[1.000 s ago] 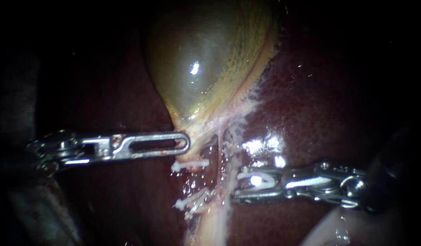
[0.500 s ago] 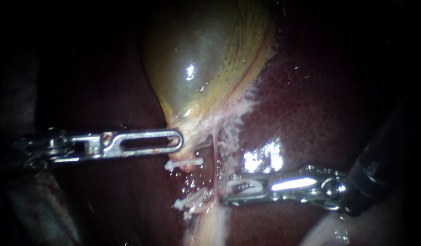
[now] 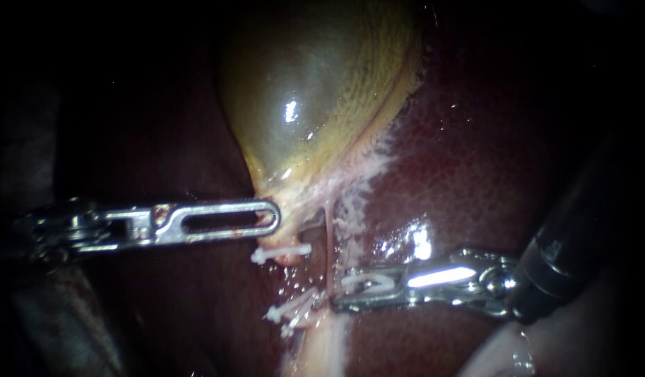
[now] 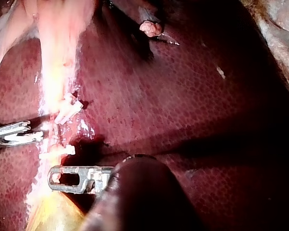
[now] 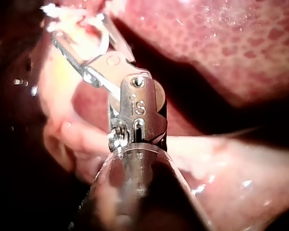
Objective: Clipping first clip right tube
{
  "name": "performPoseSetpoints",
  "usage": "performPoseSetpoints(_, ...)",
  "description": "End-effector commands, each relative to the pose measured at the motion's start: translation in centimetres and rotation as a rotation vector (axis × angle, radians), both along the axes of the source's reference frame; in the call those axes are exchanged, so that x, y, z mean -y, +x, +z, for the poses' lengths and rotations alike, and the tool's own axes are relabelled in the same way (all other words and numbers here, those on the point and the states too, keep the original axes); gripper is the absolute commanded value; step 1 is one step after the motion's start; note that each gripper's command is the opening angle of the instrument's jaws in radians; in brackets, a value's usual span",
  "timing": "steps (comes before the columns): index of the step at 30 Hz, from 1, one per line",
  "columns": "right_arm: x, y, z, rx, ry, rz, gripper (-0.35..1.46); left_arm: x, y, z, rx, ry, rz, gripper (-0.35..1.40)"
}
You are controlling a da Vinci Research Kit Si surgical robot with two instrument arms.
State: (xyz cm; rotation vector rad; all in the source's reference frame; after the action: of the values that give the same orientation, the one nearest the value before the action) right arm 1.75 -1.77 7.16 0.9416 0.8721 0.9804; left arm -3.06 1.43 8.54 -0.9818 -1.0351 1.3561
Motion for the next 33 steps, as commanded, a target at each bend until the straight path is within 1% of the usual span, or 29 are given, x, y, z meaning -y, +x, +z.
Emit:
performPoseSetpoints(1,0.00,0.01,0.01,0.001,0.000,0.000,0.51,0.00,0.00,0.00,0.000,-0.002,0.001,-0.35)
performPoseSetpoints(6,-0.03,0.05,0.05,0.004,0.000,0.000,0.50,0.00,-0.01,-0.02,0.000,-0.001,0.000,-0.35)
performPoseSetpoints(10,-0.10,0.15,0.12,0.005,0.003,-0.002,0.50,0.00,-0.01,-0.02,0.000,-0.001,0.000,-0.35)
performPoseSetpoints(12,-0.12,0.21,0.16,0.012,0.007,-0.017,0.50,0.00,-0.01,-0.02,0.000,-0.001,0.000,-0.35)
performPoseSetpoints(15,-0.08,0.24,0.19,0.017,0.008,-0.053,0.50,0.00,-0.01,-0.02,0.000,-0.001,0.000,-0.35)
performPoseSetpoints(16,-0.07,0.24,0.20,0.016,0.008,-0.060,0.49,0.00,-0.01,-0.03,0.000,-0.001,0.000,-0.35)
performPoseSetpoints(25,-0.11,0.21,0.24,0.030,0.006,-0.071,0.49,0.00,-0.01,-0.03,0.000,-0.001,0.000,-0.35)
performPoseSetpoints(29,-0.16,0.21,0.31,0.052,0.009,-0.086,0.49,0.00,-0.02,-0.03,-0.001,-0.001,-0.001,-0.35)
performPoseSetpoints(33,-0.22,0.23,0.38,0.057,0.009,-0.089,0.49,0.01,-0.02,-0.04,-0.001,-0.001,-0.001,-0.35)
